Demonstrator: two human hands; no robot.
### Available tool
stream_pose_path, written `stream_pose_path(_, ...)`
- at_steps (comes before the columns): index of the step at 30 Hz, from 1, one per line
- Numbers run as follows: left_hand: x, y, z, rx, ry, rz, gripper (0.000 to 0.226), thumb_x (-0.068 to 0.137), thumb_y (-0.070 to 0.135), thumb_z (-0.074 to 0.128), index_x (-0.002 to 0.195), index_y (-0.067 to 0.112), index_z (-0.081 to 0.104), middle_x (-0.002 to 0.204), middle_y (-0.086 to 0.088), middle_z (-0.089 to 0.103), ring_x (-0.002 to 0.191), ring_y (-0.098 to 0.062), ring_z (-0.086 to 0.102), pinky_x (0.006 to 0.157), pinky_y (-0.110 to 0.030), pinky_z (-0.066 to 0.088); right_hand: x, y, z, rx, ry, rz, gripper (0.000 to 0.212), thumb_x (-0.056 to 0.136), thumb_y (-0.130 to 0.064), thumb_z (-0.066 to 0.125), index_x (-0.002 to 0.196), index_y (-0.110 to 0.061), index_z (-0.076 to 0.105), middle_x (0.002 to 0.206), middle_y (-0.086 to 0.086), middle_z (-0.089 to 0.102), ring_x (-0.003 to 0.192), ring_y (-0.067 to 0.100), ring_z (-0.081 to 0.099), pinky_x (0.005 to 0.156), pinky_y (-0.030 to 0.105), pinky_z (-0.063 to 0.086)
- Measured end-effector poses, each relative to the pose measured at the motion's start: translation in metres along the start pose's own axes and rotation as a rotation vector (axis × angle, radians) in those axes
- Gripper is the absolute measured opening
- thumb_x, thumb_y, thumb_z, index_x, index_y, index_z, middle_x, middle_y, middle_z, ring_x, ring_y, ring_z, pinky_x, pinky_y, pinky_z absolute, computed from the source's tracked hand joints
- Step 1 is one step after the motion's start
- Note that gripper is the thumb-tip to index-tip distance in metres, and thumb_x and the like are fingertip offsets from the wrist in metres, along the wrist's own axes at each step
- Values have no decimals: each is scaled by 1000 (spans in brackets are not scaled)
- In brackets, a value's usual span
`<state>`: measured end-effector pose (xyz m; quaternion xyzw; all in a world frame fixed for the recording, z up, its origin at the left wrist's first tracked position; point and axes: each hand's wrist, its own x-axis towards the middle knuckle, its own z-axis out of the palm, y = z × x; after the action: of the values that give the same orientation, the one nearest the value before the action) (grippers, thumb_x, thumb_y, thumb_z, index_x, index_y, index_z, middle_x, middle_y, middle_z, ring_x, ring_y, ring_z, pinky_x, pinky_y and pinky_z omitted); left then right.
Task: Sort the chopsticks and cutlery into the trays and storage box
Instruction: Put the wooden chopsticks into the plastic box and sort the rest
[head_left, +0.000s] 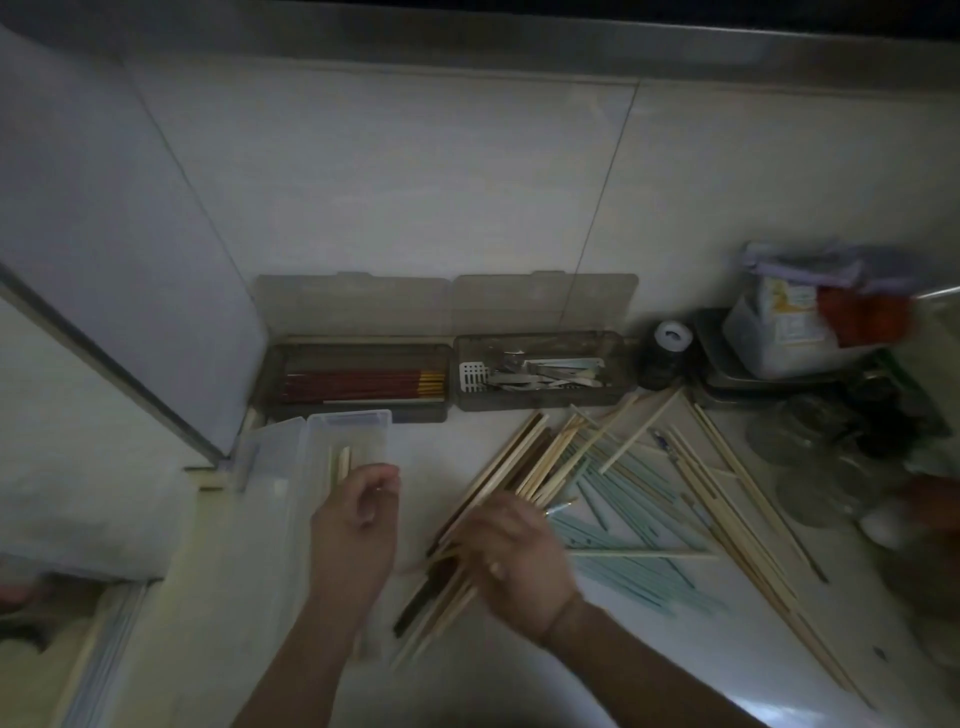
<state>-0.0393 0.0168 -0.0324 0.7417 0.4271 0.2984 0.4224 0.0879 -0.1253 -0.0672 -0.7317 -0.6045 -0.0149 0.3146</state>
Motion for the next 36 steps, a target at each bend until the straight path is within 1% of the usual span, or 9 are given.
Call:
stream_pose_path(4, -18, 11, 29, 201, -216, 219, 16, 92, 17, 63, 103, 28, 68, 96, 16, 65, 88, 3, 59, 77, -19, 49, -72, 75, -45, -280, -23, 396, 23, 81, -28, 52, 89, -18, 71, 93, 1, 66, 88, 30, 57, 72, 36, 52)
stream_pose_path(7, -31, 24, 59, 477, -423, 377, 12, 90, 31, 53, 93, 27, 63, 84, 7, 66, 78, -14, 64, 67, -26, 49, -111, 101, -61, -409, -118, 553, 33, 77, -36, 47, 88, -20, 73, 93, 2, 66, 90, 36, 59, 71, 40, 50)
stream_pose_path(12, -43, 29, 103, 913, -691, 380, 29, 97, 36, 45, 107, 18, 66, 100, -2, 69, 92, -22, 68, 78, -32, 53, -126, 110, -61, -406, -88, 590, 28, 77, -34, 50, 90, -24, 72, 96, -1, 66, 97, 33, 55, 78, 40, 47)
stream_pose_path(21, -43, 28, 125, 1037, -750, 359, 19, 96, 18, 50, 105, 18, 67, 104, -2, 71, 98, -22, 69, 80, -33, 53, -129, 112, -73, -471, -70, 617, 16, 73, -27, 57, 85, -28, 69, 88, -6, 65, 94, 30, 55, 84, 41, 38)
stream_pose_path(25, -46, 25, 124, 818, -705, 326, 21, 96, 40, 48, 102, 24, 61, 99, 4, 68, 91, -16, 67, 76, -28, 52, -129, 104, -93, -290, 61, 710, 16, 88, -20, 56, 89, -28, 69, 84, -5, 68, 75, 24, 62, 65, 28, 45)
stream_pose_path(27, -46, 26, 123, 544, -688, 185, 24, 94, 48, 52, 105, 28, 61, 94, 7, 68, 86, -9, 65, 74, -26, 51, -114, 92, -100, 103, 192, 988, 24, 89, -9, 62, 86, -31, 67, 79, -3, 68, 62, 17, 60, 54, 21, 44)
stream_pose_path(30, -42, 41, 123, -21, -743, -175, 23, 96, 45, 55, 104, 28, 68, 91, 8, 70, 81, -5, 65, 80, -35, 57, -88, 62, -103, 922, 278, 1231, 19, 92, 7, 51, 94, -8, 62, 71, 14, 60, 47, 22, 47, 42, 25, 38)
stream_pose_path(32, -37, 53, 120, -232, -723, -294, 23, 99, 38, 53, 96, 28, 73, 90, 6, 74, 81, -10, 68, 76, -36, 55, -70, 40, -103, 1111, 196, 1207, 12, 93, 10, 47, 95, 2, 55, 66, 15, 57, 49, 24, 49, 43, 28, 43)
stream_pose_path(36, -28, 70, 105, -369, -648, -334, 20, 99, 21, 57, 89, 19, 74, 83, -2, 75, 70, -13, 68, 63, -24, 49, -43, 8, -92, 1153, 80, 1096, 8, 92, 8, 50, 87, 2, 51, 69, 18, 59, 54, 29, 59, 51, 34, 51)
